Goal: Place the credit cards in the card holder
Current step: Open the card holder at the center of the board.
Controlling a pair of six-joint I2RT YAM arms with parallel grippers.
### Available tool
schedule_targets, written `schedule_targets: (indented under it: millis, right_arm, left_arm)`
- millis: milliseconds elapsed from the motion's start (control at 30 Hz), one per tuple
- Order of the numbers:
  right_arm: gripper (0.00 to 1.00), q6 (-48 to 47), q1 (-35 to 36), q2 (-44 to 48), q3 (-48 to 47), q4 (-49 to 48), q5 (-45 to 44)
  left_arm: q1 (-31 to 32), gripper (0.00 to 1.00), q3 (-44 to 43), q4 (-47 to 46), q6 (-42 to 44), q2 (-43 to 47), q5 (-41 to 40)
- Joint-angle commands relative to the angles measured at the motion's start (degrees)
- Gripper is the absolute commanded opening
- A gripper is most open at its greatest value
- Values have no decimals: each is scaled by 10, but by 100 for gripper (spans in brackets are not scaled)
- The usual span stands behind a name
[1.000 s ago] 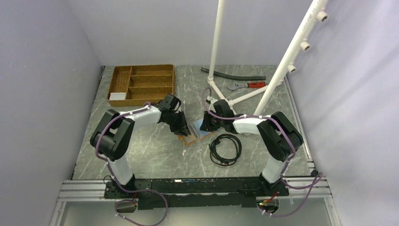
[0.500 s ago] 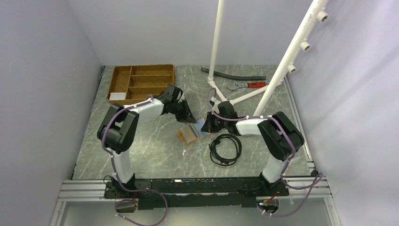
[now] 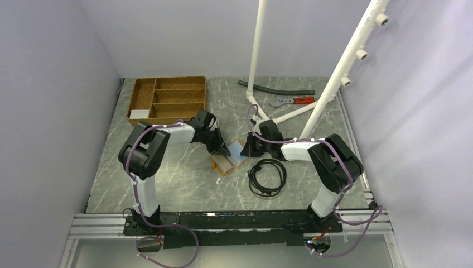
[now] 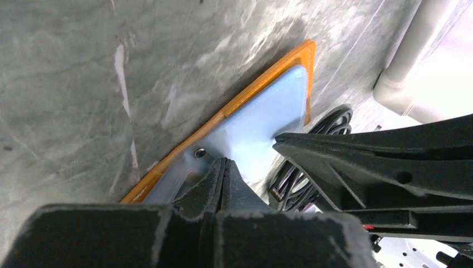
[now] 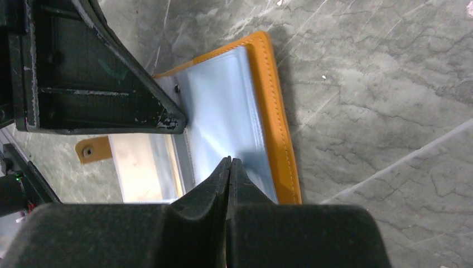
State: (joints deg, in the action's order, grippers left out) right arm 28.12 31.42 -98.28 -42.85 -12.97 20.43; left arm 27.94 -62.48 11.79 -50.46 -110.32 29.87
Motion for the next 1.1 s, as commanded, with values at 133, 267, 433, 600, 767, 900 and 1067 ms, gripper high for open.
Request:
schedule_targets:
  millis: [133, 267, 433, 600, 767, 900, 1067]
  right_arm:
    - [0, -22, -5, 17, -3, 37, -29]
    - [6, -34, -2, 45, -14, 57, -23]
    - [17, -46, 9, 68, -31, 88, -22]
    - [31, -63, 21, 90, -40, 115, -28]
    - [48, -76, 20, 99, -53, 154, -25]
    - [60, -68, 20, 120, -56, 166, 1]
    - [64, -67, 20, 135, -67, 194, 11]
  left_arm:
    - [-5, 2, 21, 52, 61, 3, -33]
    - [-5, 9, -14, 75, 87, 15, -31]
    - [-4, 26, -51, 105, 97, 54, -23]
    - [-3, 36, -31, 111, 81, 123, -18]
    - [1, 40, 35, 164, 69, 202, -52]
    - [-6, 51, 70, 229, 63, 285, -116]
    - [-139, 76, 34, 314, 116, 336, -138]
